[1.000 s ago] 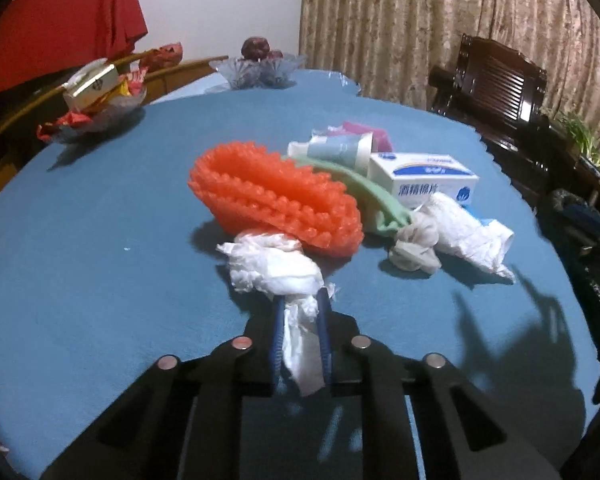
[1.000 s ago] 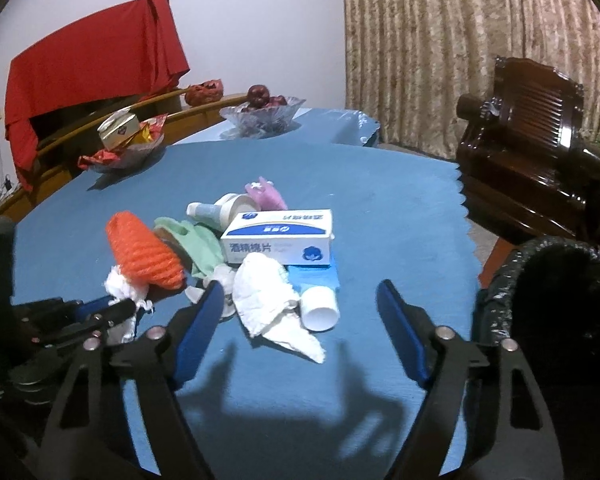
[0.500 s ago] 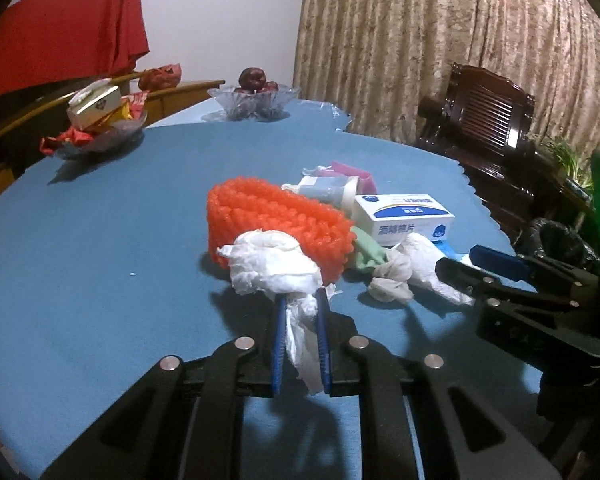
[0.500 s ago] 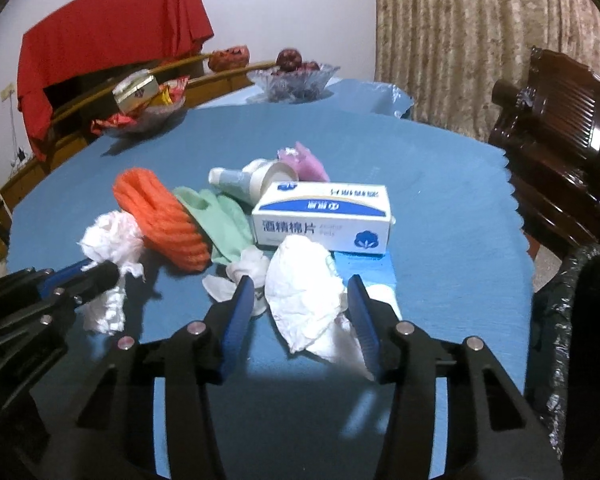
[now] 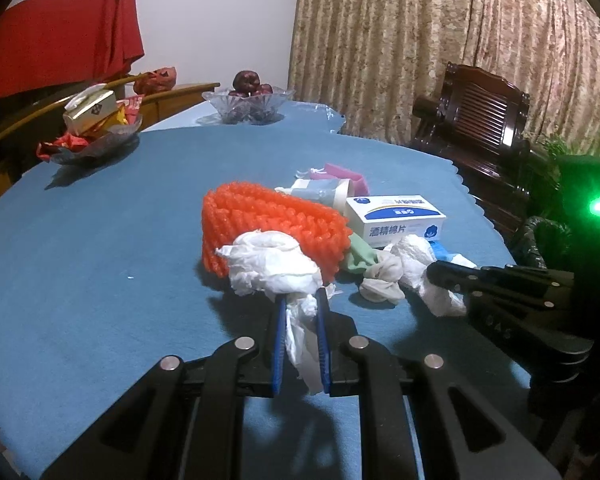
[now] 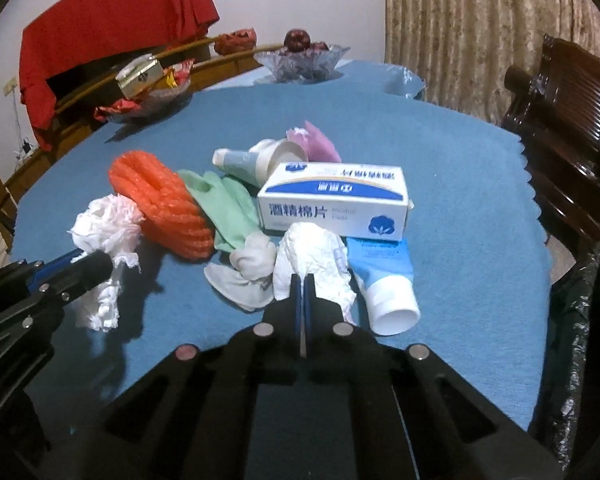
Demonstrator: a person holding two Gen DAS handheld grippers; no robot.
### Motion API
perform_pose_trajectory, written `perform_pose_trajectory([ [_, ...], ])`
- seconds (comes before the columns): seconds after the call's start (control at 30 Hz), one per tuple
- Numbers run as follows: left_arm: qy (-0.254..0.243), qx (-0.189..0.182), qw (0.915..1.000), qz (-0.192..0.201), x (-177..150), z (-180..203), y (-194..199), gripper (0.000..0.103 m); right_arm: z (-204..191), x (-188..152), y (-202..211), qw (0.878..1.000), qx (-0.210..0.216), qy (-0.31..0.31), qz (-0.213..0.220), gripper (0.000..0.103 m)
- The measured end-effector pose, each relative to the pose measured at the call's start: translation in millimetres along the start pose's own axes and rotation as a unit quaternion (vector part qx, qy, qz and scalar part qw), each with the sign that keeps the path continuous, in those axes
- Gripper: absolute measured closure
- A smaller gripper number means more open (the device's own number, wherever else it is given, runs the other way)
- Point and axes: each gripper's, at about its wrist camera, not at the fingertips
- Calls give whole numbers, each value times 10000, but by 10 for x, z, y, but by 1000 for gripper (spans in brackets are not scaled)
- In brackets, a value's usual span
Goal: Collect trash
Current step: 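Grasp another white tissue with the right tool while the left tool holds its tissue, then carry both tissues over the bin and open both tools to drop them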
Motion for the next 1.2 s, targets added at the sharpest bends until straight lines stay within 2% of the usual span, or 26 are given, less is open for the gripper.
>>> perform_pose_trajectory([
  [0.17, -73, -54, 9999, 105, 24, 65, 114, 89, 40, 25, 217, 9997, 101, -82, 222, 102],
  [0.7, -328, -548, 9974, 335, 130, 481, 443, 89, 206, 52, 1011, 9962, 24, -185, 845, 102],
  [0.9, -447, -706, 9959, 360, 172, 674, 488, 89, 330, 28, 1212, 9946, -95, -268, 999, 102],
  [1.2, -711, -1111, 9903, 447, 303, 1123, 456, 89, 689, -59, 1542, 9898, -509, -499, 1233, 102],
])
Point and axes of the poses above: each gripper's, at about its wrist camera, not at the fingertips, and y roughly against the way its jaws point, z to its right, x to its top, and after that the axes turned 2 degrees about y, right-handed
